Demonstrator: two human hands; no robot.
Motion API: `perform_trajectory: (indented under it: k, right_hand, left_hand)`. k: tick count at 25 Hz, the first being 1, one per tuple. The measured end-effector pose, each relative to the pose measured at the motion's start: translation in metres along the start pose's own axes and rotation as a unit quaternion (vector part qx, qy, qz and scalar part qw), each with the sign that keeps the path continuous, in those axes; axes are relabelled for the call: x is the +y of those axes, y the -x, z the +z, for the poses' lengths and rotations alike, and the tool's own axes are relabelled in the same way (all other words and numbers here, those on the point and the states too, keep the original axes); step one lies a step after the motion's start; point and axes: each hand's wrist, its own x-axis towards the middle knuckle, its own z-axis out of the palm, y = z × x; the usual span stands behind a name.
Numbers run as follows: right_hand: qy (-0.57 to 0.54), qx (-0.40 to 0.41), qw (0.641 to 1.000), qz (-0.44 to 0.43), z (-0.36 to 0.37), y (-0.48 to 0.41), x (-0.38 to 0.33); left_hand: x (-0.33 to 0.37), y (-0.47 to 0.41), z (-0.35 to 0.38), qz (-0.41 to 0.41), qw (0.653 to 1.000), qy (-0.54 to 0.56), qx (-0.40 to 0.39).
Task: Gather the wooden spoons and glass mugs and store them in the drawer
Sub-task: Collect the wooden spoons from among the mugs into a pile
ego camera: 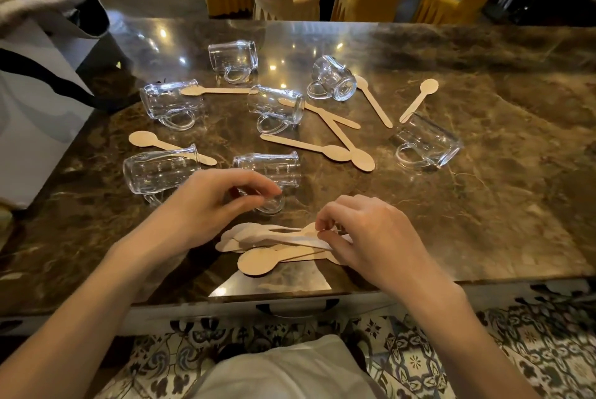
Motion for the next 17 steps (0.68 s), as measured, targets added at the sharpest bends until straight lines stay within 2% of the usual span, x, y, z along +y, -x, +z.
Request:
perform_trajectory:
  k: [10,14,17]
  right_hand:
    - [-0.017,-0.050,0.998,-0.031,0.004,-0.007,0.005]
    - [-0.026,-0.009,1.000,-0.005,-0.007,-0.033,0.013]
    - [-0.004,0.019,1.000,0.012,-0.011,-0.057,0.019]
  left_hand:
    - [0.002,-0.001,-0.033,0.029,0.996,-0.055,0.057]
    - [-0.002,-0.020,-0.065,0.050,0.977,-0.192,0.079]
    - [-0.016,-0.031,-0.089,0.010,0.968,-0.238,0.077]
